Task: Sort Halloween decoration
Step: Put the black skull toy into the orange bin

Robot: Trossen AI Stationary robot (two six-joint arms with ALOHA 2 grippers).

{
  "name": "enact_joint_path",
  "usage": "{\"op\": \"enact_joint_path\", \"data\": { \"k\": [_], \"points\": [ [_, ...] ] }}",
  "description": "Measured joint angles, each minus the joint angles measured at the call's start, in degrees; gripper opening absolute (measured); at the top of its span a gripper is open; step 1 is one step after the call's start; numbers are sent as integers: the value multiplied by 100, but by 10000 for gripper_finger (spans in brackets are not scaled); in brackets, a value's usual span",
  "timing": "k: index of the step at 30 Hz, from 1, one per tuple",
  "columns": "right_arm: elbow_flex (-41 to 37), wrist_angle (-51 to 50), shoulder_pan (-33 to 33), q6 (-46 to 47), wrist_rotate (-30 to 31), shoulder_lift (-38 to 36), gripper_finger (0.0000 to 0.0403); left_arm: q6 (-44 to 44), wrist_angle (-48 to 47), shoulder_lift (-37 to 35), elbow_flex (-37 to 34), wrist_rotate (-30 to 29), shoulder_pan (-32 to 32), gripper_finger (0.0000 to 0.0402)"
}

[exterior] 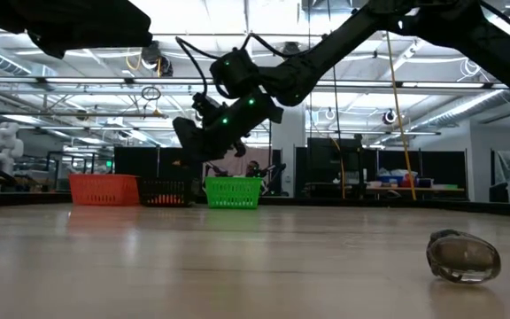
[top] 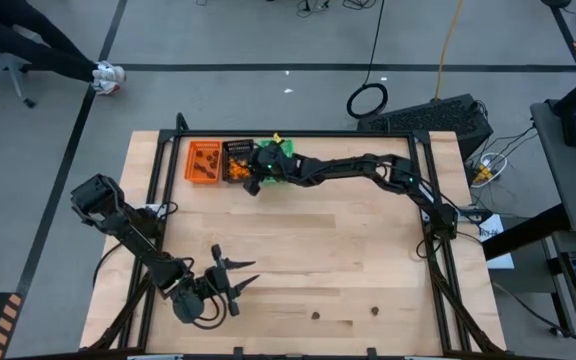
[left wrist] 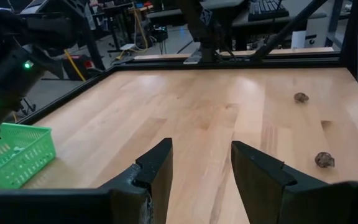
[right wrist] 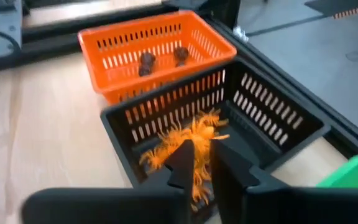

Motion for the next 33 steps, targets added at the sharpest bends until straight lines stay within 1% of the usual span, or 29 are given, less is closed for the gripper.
{"op": "enact_joint_path", "data": {
  "k": [4,8,10,13,16,19,22,24,25,27,31,33],
  "points": [
    [-1,-331,-11,14,-26,-55,97,2,13,0,0,10,-23,162],
    [0,-914,2,46,-57,-418,159,20,88,0,4,18,-50,162],
    [-2,-1017,34,-27,-186,-705,181,45,113,0,5,19,-50,162],
    [0,-1251,93,-250,-380,-1291,199,44,127,0,5,18,-50,162],
    [2,-2049,202,-628,-492,-2023,202,44,120,4,41,20,-49,162],
    [2,-3440,408,-965,-483,-2822,195,53,122,4,125,117,26,162],
    [-4,-4929,775,-1029,-483,-3523,186,229,117,4,283,582,252,162],
    [-190,-5562,1089,-818,-485,-3947,180,461,112,4,396,1093,429,162],
    [-345,-5725,1268,-674,-485,-4173,178,547,104,4,448,1324,517,162],
    [-773,-5735,1664,-439,-473,-4599,173,736,94,4,554,1703,672,162],
    [-1857,-5207,2548,-25,-179,-5325,169,1080,83,8,771,2510,884,162],
    [-2454,-4815,2980,161,-45,-5606,169,1113,79,72,908,2804,941,162]
  ]
}}
